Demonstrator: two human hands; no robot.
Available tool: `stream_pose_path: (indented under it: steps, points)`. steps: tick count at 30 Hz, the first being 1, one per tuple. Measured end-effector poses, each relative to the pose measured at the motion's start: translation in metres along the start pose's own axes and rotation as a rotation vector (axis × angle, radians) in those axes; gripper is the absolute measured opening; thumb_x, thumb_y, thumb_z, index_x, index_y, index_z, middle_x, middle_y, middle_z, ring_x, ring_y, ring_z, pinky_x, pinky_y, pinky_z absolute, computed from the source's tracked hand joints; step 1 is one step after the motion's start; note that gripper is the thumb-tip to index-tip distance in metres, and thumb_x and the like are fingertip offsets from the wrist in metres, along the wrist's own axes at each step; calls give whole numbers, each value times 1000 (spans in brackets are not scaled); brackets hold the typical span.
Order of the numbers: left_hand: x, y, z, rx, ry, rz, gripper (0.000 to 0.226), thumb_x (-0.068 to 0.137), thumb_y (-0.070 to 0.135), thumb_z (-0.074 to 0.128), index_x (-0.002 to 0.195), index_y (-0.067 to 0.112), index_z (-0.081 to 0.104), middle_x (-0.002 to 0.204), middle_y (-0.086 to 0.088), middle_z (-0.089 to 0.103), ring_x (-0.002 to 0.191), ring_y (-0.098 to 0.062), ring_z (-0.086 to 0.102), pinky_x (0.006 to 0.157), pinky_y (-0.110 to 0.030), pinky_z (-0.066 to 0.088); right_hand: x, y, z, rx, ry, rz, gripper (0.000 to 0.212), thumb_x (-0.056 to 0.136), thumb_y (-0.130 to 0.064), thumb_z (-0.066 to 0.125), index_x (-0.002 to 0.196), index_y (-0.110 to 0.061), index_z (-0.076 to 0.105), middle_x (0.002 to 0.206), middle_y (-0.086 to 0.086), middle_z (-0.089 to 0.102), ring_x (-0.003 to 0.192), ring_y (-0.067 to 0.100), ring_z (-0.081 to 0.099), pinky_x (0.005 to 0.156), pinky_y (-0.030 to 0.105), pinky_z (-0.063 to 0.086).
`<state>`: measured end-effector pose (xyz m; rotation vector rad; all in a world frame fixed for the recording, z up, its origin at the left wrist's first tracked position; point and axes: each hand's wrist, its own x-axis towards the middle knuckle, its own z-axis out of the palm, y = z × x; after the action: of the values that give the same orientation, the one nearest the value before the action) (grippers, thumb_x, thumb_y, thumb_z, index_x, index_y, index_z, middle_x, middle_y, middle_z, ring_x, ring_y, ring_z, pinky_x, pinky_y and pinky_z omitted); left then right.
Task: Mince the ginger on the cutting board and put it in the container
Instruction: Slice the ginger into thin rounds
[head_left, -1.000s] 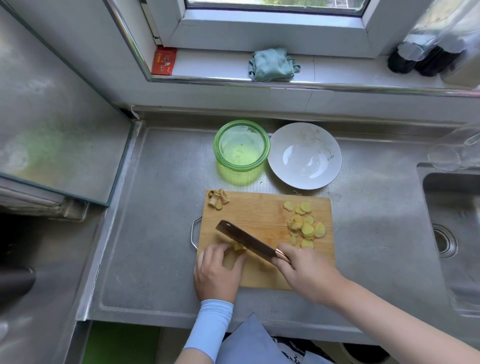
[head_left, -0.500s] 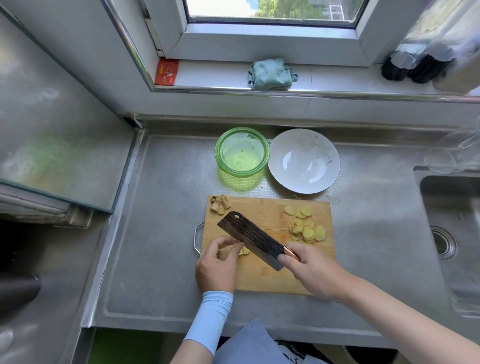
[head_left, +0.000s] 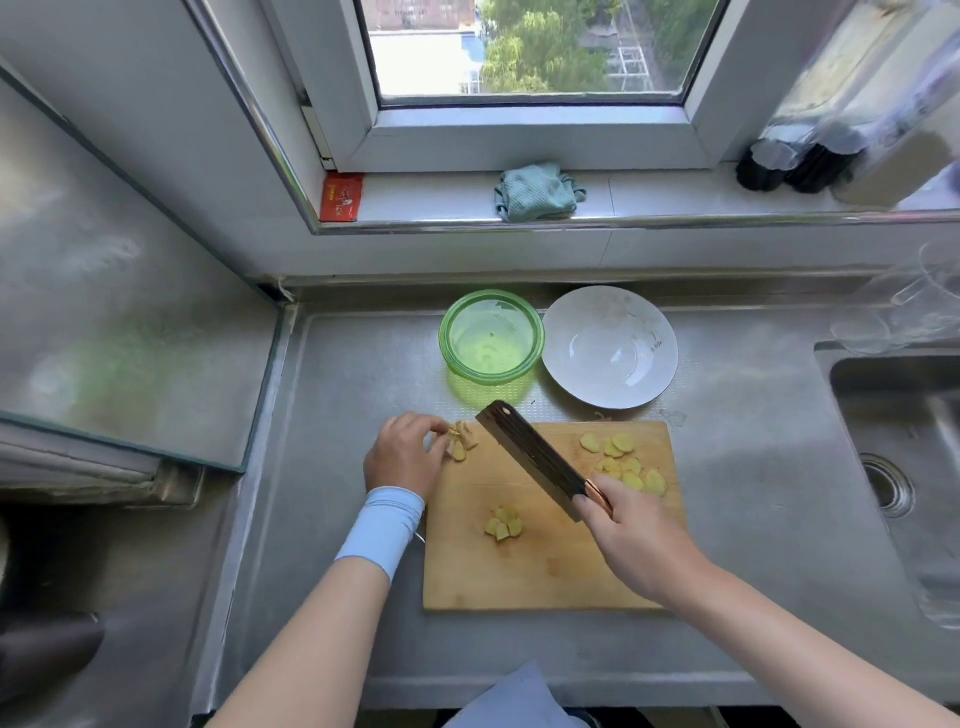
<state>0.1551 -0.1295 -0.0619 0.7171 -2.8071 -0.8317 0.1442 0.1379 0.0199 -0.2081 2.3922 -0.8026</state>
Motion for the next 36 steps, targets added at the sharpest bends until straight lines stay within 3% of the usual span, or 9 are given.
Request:
stream_pose_path:
  steps: [4, 11, 15, 17, 20, 28, 32, 34, 36]
  points:
    - [6, -14, 5, -84, -85, 113, 3, 82, 26, 78, 83, 29, 78, 88, 15, 67, 89, -11, 57, 70, -27, 48, 0, -4, 10, -44, 72, 46, 31, 100, -46, 45, 78, -24, 51, 66, -2, 59, 66, 17, 57, 62, 41, 47]
    - [-3, -23, -16, -320, 39, 58, 17, 86, 10, 72, 95, 24, 75, 93, 14, 64, 74, -4, 55, 73, -20, 46, -10, -8, 21, -96, 120, 74, 29, 99, -47, 46, 79, -25, 48, 68, -6, 58, 72, 21, 57, 65, 40, 47]
    - [-36, -9, -21, -187, -330, 133, 24, 82, 30, 75, 105, 33, 69, 96, 18, 61, 75, -3, 55, 74, -22, 48, -18, -3, 25, -246, 150, 32, 20, 99, -51, 44, 100, -32, 52, 77, -13, 59, 86, 22, 61, 72, 37, 47]
    - [-56, 0, -13, -13, -520, 186, 36, 79, 43, 73, 113, 34, 63, 104, 17, 59, 91, -7, 56, 82, -27, 49, -24, 3, 28, -311, 188, 11, 25, 98, -53, 44, 116, -36, 51, 94, -11, 66, 95, 21, 64, 78, 36, 48]
    - [-74, 14, 8, 92, -543, 237, 34, 83, 38, 70, 112, 23, 64, 110, 6, 56, 106, -17, 54, 86, -32, 48, -35, 16, 31, -392, 231, -2, 30, 98, -55, 43, 123, -38, 45, 104, -10, 70, 94, 19, 66, 78, 36, 51]
    - [-68, 74, 35, 17, -607, 80, 20, 85, 25, 66, 103, 20, 73, 106, -7, 71, 100, -31, 65, 83, -30, 51, -56, 47, 14, -414, 335, 18, 35, 91, -51, 58, 122, -37, 50, 108, -10, 69, 95, 21, 67, 75, 36, 51]
    - [-48, 65, 2, 71, -336, -137, 29, 93, 16, 55, 116, 24, 69, 120, -6, 68, 111, -30, 62, 91, -31, 47, -58, 61, -4, -422, 316, 20, 36, 93, -53, 56, 123, -37, 47, 109, -7, 69, 98, 22, 66, 74, 35, 50]
    - [-50, 71, -8, -27, -112, 11, 20, 90, 13, 61, 105, 19, 72, 106, -6, 69, 102, -30, 62, 88, -34, 47, -58, 61, -11, -428, 313, -16, 35, 94, -51, 57, 124, -35, 50, 110, -6, 69, 100, 23, 65, 71, 32, 43]
    - [-62, 91, -5, -143, -36, 330, 16, 85, 13, 70, 100, 19, 73, 96, -1, 68, 92, -23, 59, 86, -32, 46, -56, 61, -16, -463, 308, -83, 34, 94, -49, 55, 123, -33, 52, 112, -6, 69, 101, 23, 64, 69, 31, 36]
